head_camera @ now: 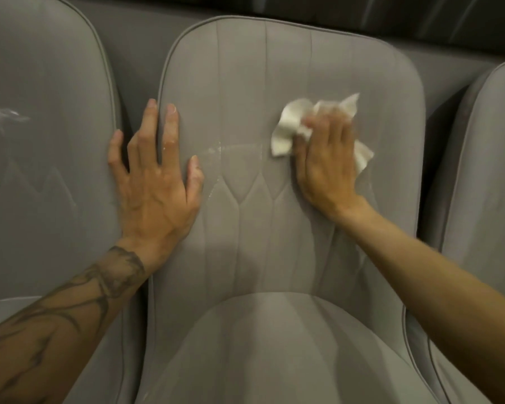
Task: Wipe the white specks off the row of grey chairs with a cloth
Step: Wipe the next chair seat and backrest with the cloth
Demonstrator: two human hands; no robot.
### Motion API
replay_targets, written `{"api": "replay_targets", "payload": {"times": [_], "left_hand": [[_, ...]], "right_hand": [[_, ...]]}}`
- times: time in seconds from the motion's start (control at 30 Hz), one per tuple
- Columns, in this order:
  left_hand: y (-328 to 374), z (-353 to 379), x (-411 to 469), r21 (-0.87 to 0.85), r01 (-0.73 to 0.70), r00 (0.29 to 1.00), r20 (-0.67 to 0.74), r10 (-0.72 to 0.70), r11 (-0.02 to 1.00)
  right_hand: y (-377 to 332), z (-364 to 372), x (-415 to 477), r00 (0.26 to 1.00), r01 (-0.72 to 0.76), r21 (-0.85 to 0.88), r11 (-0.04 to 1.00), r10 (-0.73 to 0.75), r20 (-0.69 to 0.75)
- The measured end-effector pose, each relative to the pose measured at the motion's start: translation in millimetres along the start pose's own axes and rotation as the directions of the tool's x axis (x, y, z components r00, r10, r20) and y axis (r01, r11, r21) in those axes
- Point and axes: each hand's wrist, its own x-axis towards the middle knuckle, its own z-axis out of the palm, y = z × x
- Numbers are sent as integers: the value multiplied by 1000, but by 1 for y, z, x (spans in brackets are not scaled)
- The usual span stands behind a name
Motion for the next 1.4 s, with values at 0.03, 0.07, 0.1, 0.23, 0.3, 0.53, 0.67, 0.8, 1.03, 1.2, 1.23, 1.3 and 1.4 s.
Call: {"api": "replay_targets", "payload": {"times": [0.03, 0.07, 0.1, 0.23, 0.3, 0.53, 0.67, 0.8, 1.03, 1.2, 1.23, 1.3, 1.4], "left_hand": [[0, 0, 0, -1, -1, 1000, 1, 1, 1000], [0, 0, 0, -2, -2, 1000, 0, 2, 1000], [0, 0, 0, -7, -4, 1000, 2, 4, 1000], [-1, 1, 0, -11, -5, 1000, -10, 5, 1000], [-2, 2, 0, -12, -6, 1000, -14, 6, 1000], [-2, 0, 0, -1, -2, 1000, -1, 2, 1000], [-2, 0, 0, -19, -10, 1000, -8, 10, 1000], [-1, 0, 0, -22, -2, 1000, -6, 2, 1000], [0, -2, 0, -16, 2, 1000, -3, -2, 1000], [0, 0, 1, -10, 2, 1000, -18, -2, 1000], [1, 0, 1, -11, 5, 1000, -17, -5, 1000], [0, 0, 1, -21, 3, 1000, -13, -4, 1000], [-1, -2, 0, -16, 9, 1000, -10, -9, 1000]], "right_hand": [[-4, -5, -20, 992, 100, 10, 995, -100, 70], [-3, -10, -32, 970, 197, 32, 980, -200, 138], [2, -14, -32, 943, 271, 50, 961, -275, 186], [31, -9, 37, 988, 151, -71, 986, -149, 32], [30, -7, 57, 995, -36, -80, 996, 28, -100], [15, -23, -31, 945, 246, -4, 969, -239, 224], [34, -17, 37, 984, 165, -44, 985, -161, 75], [18, -5, 18, 997, -65, -52, 997, 63, -43], [6, -18, -70, 907, 289, 64, 955, -295, 299], [8, 1, -28, 998, -56, -19, 998, 56, 10], [4, 2, -42, 998, -66, -10, 998, 66, 14], [-8, 0, -88, 994, 5, 22, 1000, -8, 107], [-18, -8, -130, 961, 148, 71, 986, -161, 226]]}}
